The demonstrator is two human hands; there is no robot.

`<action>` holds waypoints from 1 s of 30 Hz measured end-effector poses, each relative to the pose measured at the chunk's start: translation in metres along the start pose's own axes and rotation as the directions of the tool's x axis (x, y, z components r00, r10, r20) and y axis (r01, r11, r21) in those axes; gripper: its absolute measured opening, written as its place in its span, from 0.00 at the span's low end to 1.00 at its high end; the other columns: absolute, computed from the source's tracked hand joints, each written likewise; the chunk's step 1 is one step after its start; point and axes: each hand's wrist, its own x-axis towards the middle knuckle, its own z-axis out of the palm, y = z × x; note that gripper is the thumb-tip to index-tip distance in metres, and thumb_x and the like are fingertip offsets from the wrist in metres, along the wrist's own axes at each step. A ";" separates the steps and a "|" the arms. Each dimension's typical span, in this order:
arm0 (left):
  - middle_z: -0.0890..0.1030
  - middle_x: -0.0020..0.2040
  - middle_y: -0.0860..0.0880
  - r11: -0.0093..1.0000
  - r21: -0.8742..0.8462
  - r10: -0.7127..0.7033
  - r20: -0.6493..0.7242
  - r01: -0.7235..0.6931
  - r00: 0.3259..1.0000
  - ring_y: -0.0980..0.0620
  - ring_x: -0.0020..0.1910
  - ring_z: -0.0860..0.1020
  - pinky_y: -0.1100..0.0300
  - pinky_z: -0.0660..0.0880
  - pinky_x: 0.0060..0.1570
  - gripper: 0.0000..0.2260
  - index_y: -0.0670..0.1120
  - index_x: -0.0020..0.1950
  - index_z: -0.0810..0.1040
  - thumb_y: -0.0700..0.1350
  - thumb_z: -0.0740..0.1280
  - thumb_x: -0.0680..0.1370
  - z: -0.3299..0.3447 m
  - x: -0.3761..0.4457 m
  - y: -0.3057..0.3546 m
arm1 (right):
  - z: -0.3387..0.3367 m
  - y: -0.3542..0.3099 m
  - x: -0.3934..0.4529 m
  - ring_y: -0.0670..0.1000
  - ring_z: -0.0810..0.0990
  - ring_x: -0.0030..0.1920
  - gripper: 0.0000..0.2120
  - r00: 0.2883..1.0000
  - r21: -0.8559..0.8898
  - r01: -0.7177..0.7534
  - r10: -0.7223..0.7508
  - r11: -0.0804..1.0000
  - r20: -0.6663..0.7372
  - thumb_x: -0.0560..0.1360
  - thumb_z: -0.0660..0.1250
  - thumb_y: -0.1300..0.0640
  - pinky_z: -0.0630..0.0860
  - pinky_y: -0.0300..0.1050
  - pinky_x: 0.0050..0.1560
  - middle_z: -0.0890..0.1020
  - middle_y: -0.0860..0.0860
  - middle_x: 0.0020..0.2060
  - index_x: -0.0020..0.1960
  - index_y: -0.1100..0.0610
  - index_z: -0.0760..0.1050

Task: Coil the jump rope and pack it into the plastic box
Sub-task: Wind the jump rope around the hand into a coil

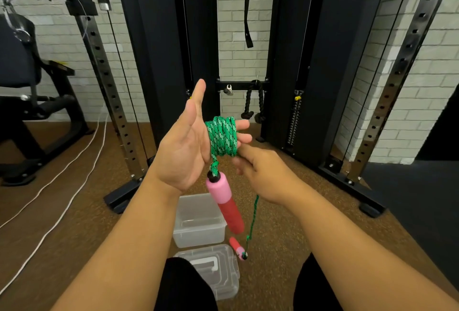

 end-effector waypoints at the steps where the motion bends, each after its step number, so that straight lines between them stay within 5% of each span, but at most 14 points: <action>1: 0.77 0.63 0.32 1.000 0.005 0.007 -0.009 -0.007 1.000 0.34 0.59 0.78 0.50 0.76 0.58 0.27 0.64 0.78 0.45 0.61 0.46 0.78 -0.002 0.000 0.001 | 0.001 -0.002 0.000 0.54 0.78 0.44 0.11 0.999 -0.034 0.008 -0.007 0.999 0.040 0.81 0.58 0.55 0.75 0.50 0.45 0.80 0.54 0.43 0.62 0.54 0.73; 9: 0.76 0.65 0.34 0.979 0.203 0.002 -0.035 0.005 0.999 0.37 0.58 0.80 0.44 0.73 0.62 0.27 0.69 0.76 0.44 0.62 0.48 0.78 -0.008 0.004 -0.005 | -0.010 -0.008 -0.005 0.49 0.76 0.41 0.08 0.979 -0.201 0.184 -0.162 0.962 0.121 0.78 0.62 0.51 0.76 0.53 0.43 0.78 0.49 0.40 0.45 0.54 0.74; 13: 0.57 0.79 0.41 0.971 0.240 -0.019 -0.027 0.025 0.999 0.40 0.70 0.70 0.39 0.61 0.71 0.26 0.77 0.70 0.52 0.69 0.56 0.74 -0.008 0.012 -0.020 | -0.032 -0.009 0.000 0.46 0.75 0.42 0.08 0.964 -0.256 0.266 -0.260 0.929 0.056 0.76 0.64 0.49 0.76 0.50 0.44 0.77 0.46 0.40 0.46 0.53 0.77; 15: 0.61 0.77 0.52 0.954 0.290 -0.062 -0.057 0.076 0.996 0.45 0.77 0.59 0.44 0.56 0.73 0.32 0.71 0.72 0.57 0.74 0.60 0.69 -0.007 0.025 -0.024 | -0.044 -0.010 0.003 0.46 0.77 0.42 0.08 0.957 -0.260 0.284 -0.289 0.923 0.018 0.74 0.67 0.49 0.77 0.49 0.46 0.77 0.46 0.39 0.45 0.53 0.77; 17: 0.64 0.76 0.55 0.938 0.328 -0.134 0.055 0.109 0.989 0.47 0.76 0.60 0.50 0.61 0.72 0.38 0.61 0.75 0.60 0.76 0.59 0.68 -0.017 0.020 -0.031 | -0.055 -0.011 0.006 0.44 0.78 0.39 0.07 0.958 -0.238 0.276 -0.286 0.931 -0.008 0.71 0.72 0.50 0.77 0.46 0.45 0.77 0.45 0.39 0.43 0.53 0.77; 20: 0.53 0.80 0.51 0.958 0.256 -0.148 0.056 0.129 0.987 0.45 0.69 0.71 0.46 0.68 0.67 0.31 0.62 0.77 0.55 0.69 0.54 0.76 -0.002 0.021 -0.031 | -0.065 -0.006 0.010 0.43 0.79 0.36 0.08 0.965 -0.156 0.245 -0.256 0.957 -0.057 0.69 0.75 0.53 0.77 0.41 0.40 0.78 0.44 0.38 0.43 0.53 0.77; 23: 0.68 0.73 0.42 0.990 0.078 -0.124 0.125 0.115 0.984 0.45 0.46 0.81 0.49 0.78 0.49 0.33 0.64 0.78 0.49 0.67 0.56 0.75 0.014 0.014 -0.030 | -0.069 0.003 0.011 0.45 0.80 0.38 0.05 0.972 0.041 0.189 -0.181 0.981 -0.147 0.70 0.74 0.58 0.79 0.38 0.38 0.79 0.48 0.41 0.44 0.53 0.79; 26: 0.75 0.62 0.35 0.992 -0.037 -0.110 0.209 0.120 0.972 0.41 0.48 0.80 0.49 0.79 0.46 0.38 0.62 0.78 0.48 0.68 0.60 0.72 0.023 0.018 -0.027 | -0.069 0.018 0.012 0.43 0.79 0.44 0.04 0.963 0.201 0.126 -0.072 0.971 -0.258 0.73 0.71 0.59 0.76 0.36 0.45 0.81 0.46 0.43 0.46 0.51 0.80; 30: 0.76 0.58 0.26 0.989 -0.082 -0.100 0.253 0.124 0.962 0.38 0.46 0.81 0.45 0.76 0.54 0.37 0.63 0.78 0.49 0.68 0.59 0.72 0.029 0.020 -0.029 | -0.059 0.036 0.006 0.41 0.79 0.49 0.07 0.966 0.353 0.048 0.046 0.935 -0.253 0.77 0.66 0.58 0.75 0.34 0.50 0.82 0.45 0.46 0.51 0.50 0.81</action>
